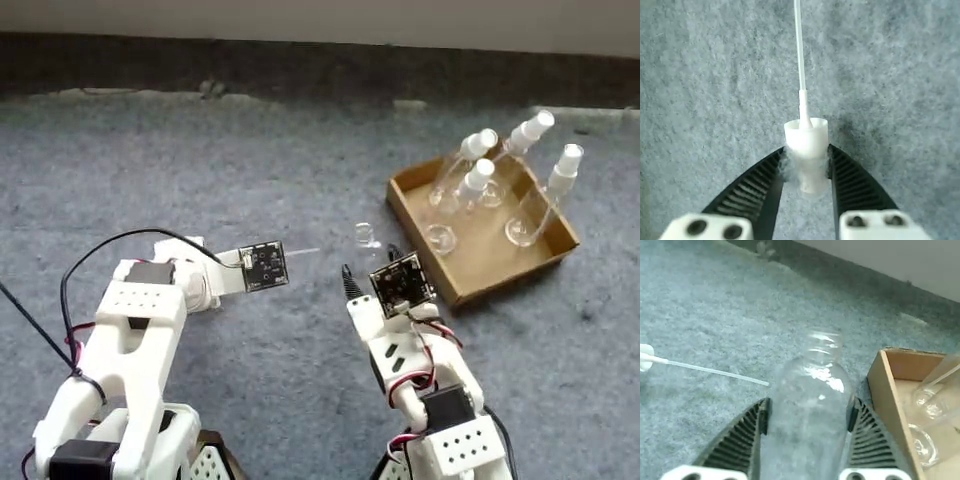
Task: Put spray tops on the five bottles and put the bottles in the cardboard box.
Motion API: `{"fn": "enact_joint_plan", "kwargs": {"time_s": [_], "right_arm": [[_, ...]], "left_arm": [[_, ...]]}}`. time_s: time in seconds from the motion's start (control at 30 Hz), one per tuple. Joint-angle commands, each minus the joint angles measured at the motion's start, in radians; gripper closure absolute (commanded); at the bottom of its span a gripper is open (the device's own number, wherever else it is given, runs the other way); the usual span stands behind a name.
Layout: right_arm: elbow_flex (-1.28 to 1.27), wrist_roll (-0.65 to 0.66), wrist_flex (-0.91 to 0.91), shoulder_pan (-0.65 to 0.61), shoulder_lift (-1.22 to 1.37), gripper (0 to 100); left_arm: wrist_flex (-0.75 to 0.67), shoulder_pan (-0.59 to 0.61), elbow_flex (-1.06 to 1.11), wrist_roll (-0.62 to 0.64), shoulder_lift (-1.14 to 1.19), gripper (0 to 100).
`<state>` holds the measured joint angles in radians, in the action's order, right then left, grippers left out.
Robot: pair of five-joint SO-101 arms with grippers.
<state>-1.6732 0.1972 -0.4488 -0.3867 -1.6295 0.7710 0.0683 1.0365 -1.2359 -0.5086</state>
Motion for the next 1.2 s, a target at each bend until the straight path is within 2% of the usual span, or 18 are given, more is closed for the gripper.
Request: {"fn": "enact_joint_plan", "kwargs": {"time_s": [0.0,0.07,0.23,0.43,0.6,0.9,1.03,1.17], "right_arm": [[-0.108,-0.008,-0.008,0.012,-0.079,91.4],[-0.116,-0.008,-0.048,0.012,-0.111,91.4],[-0.117,-0.008,-0.068,0.012,-0.165,91.4],[-0.117,-0.008,-0.096,0.012,-0.179,91.4],[-0.117,-0.008,-0.096,0.012,-0.179,91.4],[-0.117,-0.008,-0.096,0.007,-0.176,91.4],[-0.117,-0.008,-0.096,0.007,-0.176,91.4],[-0.117,-0.008,-0.096,0.007,-0.177,91.4]], "left_arm": [[-0.008,-0.024,-0.074,-0.037,-0.013,99],[-0.008,-0.024,-0.076,-0.044,-0.012,97],[0.041,-0.018,-0.076,-0.087,-0.012,78],[0.049,-0.001,-0.128,-0.069,-0.013,81],[0.084,0.039,-0.222,0.150,-0.013,82],[0.482,0.047,-0.441,0.657,-0.013,82],[0.600,0.047,-0.464,0.760,-0.013,82],[0.644,0.048,-0.456,0.812,-0.013,82]]}}
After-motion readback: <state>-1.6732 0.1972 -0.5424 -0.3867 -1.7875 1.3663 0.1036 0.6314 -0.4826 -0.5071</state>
